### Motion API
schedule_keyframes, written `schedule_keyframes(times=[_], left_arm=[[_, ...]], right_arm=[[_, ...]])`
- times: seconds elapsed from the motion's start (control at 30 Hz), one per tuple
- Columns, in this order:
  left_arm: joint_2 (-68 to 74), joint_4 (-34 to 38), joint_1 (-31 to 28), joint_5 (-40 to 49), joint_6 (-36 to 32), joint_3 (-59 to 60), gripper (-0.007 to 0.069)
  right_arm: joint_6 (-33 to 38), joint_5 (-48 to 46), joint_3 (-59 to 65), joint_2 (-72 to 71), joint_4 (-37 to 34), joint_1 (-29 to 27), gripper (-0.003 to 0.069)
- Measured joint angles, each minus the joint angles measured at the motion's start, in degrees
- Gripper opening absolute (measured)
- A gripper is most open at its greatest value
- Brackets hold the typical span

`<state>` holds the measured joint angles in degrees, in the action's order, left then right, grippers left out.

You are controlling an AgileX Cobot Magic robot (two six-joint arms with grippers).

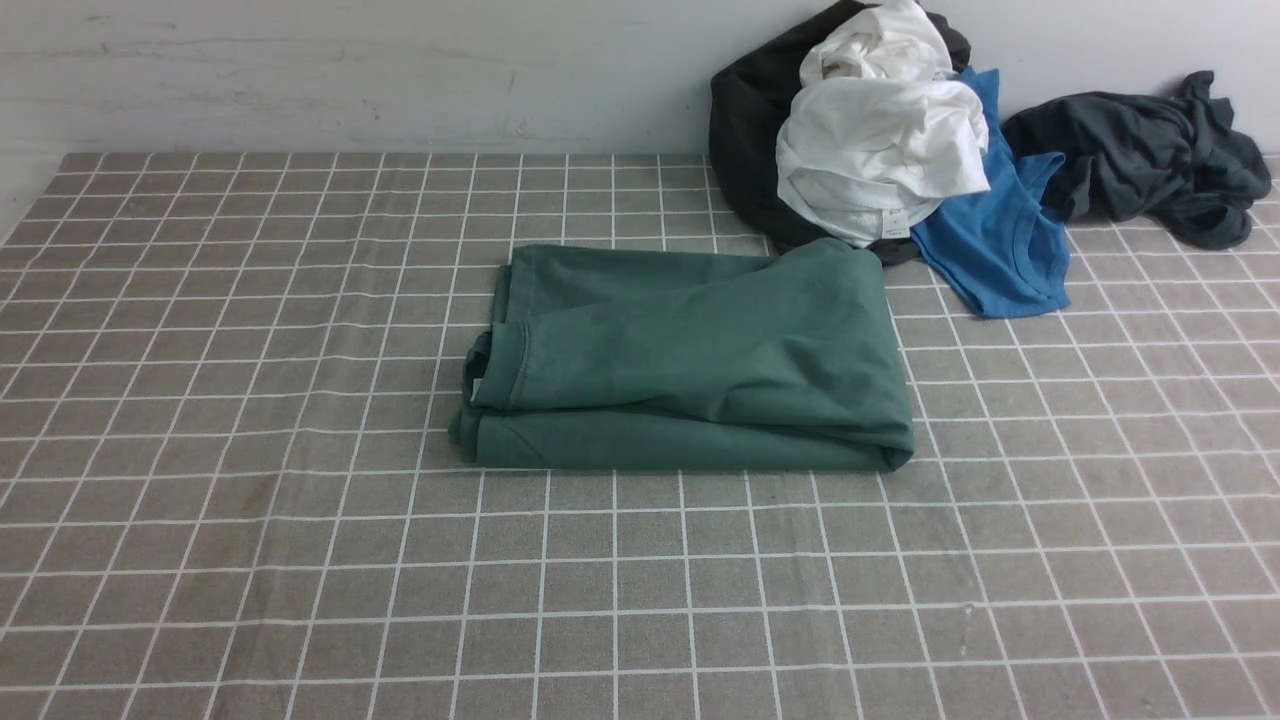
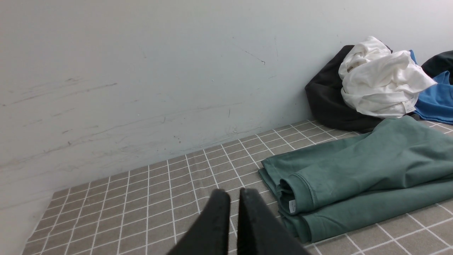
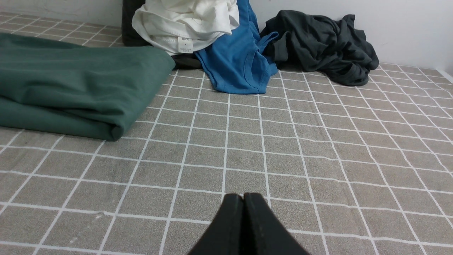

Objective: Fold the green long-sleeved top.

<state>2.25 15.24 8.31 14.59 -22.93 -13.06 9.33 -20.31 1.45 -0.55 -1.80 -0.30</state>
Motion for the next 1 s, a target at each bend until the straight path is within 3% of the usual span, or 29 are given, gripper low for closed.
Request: schedule_keyframes(times=[0.5,0.67,0.73,0.87,1.0], left_arm=[[-1.8,0.0,0.0,-0.9,0.0,2.4,0.0023],[-2.9,-5.5,-1.4,-2.1,0.5,7.9,0.0023],[-2.9,-6.9,-2.2,-2.8,2.3,10.1,0.0023],[-2.9,-7.2,-5.2,-2.3,13.3,14.5,0.0023],[-2.9,-8.1,-6.6,6.4,17.9,14.6,0.0023]], right_arm=[[0.0,-0.1,0.0,0.0,0.0,0.0,-0.0010],[0.0,-0.2,-0.1,0.0,-0.1,0.0,-0.0010],[0.0,-0.3,-0.1,0.0,-0.1,0.0,-0.0010],[0.0,-0.3,-0.1,0.0,0.0,0.0,-0.0010],[0.0,-0.3,-0.1,0.0,0.0,0.0,-0.0010]])
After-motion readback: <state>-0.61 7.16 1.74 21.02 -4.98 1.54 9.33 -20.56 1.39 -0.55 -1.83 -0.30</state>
